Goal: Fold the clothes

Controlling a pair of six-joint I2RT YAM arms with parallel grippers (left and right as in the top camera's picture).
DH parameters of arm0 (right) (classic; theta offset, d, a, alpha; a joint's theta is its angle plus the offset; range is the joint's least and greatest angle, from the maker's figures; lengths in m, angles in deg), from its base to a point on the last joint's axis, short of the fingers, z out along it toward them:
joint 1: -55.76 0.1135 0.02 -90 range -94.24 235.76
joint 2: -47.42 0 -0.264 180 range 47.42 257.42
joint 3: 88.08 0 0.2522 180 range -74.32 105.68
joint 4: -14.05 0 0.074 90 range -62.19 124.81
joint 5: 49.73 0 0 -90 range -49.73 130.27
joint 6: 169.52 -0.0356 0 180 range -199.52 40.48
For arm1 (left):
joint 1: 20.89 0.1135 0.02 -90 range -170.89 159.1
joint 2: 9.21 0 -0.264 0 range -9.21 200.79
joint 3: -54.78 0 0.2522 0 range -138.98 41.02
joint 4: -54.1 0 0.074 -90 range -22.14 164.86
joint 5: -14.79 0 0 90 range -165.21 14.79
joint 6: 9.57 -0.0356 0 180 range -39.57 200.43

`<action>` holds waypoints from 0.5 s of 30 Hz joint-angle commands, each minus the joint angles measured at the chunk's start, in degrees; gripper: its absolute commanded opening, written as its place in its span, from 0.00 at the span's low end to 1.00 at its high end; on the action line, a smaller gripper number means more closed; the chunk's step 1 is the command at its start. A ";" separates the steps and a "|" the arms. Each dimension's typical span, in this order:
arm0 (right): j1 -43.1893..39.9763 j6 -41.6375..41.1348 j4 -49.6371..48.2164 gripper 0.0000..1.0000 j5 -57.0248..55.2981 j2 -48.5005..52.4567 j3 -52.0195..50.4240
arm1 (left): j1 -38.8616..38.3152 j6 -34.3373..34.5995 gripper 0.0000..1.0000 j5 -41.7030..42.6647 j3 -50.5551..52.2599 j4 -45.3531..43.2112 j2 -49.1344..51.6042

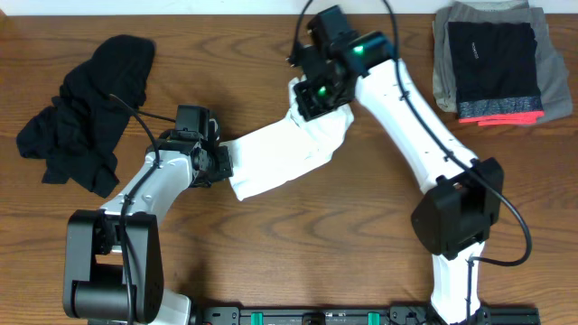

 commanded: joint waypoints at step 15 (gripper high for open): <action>5.42 -1.25 -2.19 0.01 -0.72 -1.88 1.14 | -1.22 -0.52 0.06 0.94 0.98 -0.50 0.57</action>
